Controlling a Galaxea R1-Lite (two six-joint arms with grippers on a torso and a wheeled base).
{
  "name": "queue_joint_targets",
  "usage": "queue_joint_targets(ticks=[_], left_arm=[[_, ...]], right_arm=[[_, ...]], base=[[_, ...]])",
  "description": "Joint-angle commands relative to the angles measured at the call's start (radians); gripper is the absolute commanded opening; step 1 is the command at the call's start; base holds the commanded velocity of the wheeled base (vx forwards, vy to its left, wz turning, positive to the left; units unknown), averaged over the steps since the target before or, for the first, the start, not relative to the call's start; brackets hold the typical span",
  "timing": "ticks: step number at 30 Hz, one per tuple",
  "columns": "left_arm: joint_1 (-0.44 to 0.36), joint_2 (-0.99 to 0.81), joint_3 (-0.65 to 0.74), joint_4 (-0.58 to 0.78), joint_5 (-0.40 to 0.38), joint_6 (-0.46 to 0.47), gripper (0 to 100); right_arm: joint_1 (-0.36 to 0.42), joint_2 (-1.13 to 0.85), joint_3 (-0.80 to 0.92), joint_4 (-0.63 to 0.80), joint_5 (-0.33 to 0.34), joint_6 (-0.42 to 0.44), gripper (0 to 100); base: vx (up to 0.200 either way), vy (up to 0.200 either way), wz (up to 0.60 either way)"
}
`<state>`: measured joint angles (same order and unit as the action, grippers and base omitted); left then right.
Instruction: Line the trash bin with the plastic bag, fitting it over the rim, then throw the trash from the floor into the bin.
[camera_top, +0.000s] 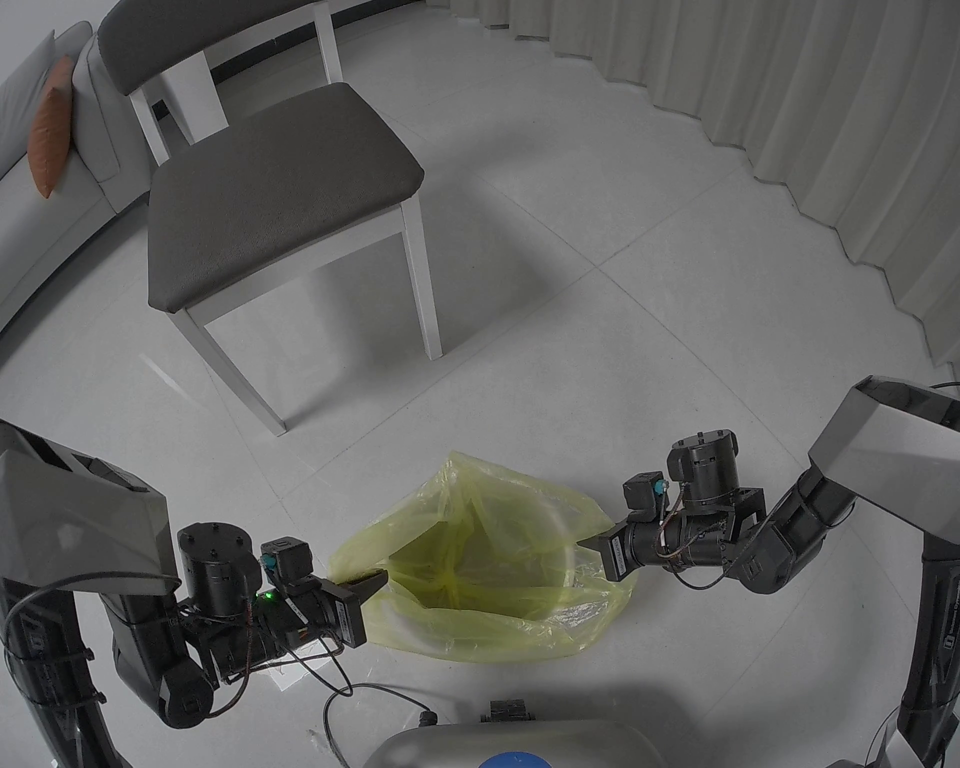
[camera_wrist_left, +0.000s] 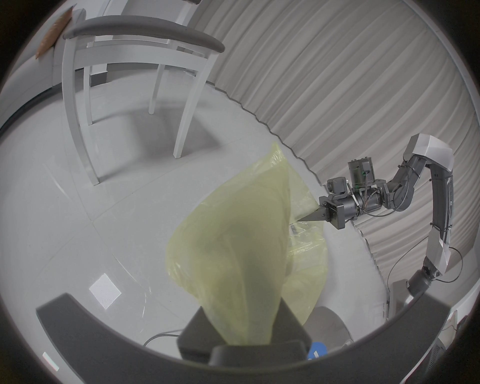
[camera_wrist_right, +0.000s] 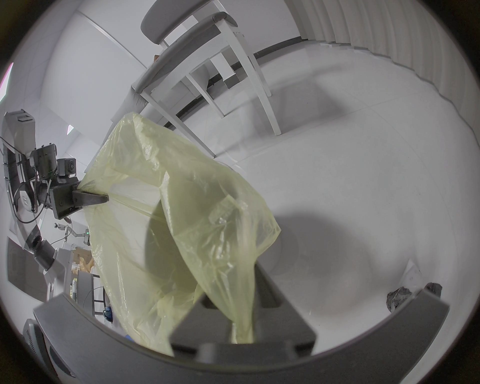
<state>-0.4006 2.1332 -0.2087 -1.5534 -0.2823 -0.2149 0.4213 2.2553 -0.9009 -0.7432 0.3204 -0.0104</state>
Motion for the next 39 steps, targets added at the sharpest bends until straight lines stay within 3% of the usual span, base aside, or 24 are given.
queue_joint_targets(ticks=[1, 15, 24, 39], left_arm=[[0.006, 0.002, -0.028, -0.017, 0.000, -0.003, 0], [0.003, 0.017, -0.141, -0.017, 0.043, -0.087, 0], [0.009, 0.076, -0.270, -0.017, 0.046, -0.090, 0], [0.148, 0.182, -0.235, -0.017, 0.046, -0.080, 0]], right_arm=[[-0.007, 0.007, -0.020, -0.001, 0.000, 0.000, 100], [-0.033, -0.020, 0.016, -0.100, 0.002, 0.038, 100], [-0.033, -0.054, 0.060, -0.124, 0.002, 0.038, 100], [-0.030, -0.080, 0.108, -0.165, 0.002, 0.035, 100]], base=[[0.000, 0.000, 0.00], [0.000, 0.000, 0.00], [0.000, 0.000, 0.00], [0.000, 0.000, 0.00]])
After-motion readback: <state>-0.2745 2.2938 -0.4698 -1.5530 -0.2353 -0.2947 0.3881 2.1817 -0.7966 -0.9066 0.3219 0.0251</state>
